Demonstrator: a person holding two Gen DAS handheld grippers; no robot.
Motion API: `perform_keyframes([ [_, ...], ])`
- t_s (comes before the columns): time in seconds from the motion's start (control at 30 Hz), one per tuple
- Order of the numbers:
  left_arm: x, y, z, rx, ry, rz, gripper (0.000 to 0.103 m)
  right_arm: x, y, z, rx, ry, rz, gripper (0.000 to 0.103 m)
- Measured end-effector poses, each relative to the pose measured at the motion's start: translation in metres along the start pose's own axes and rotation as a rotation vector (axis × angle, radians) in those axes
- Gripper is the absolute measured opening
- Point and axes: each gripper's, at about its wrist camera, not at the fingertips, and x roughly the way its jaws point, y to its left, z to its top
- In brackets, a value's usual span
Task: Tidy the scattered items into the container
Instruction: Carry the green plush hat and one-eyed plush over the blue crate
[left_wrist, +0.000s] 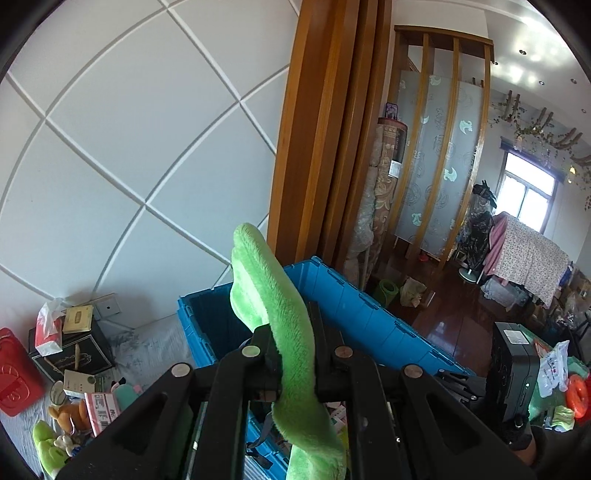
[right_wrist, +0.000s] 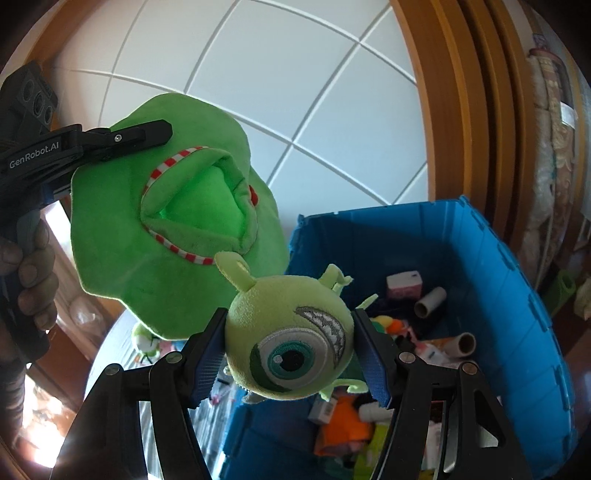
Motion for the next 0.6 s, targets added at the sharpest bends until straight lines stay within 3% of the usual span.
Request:
perform_keyframes([
  [0.6, 0.110, -0.060, 0.023, 0.084, 0.122, -0.075, 0.009, -0.026, -0.091, -0.027, 0.140, -0.003, -0.145, 0.065],
])
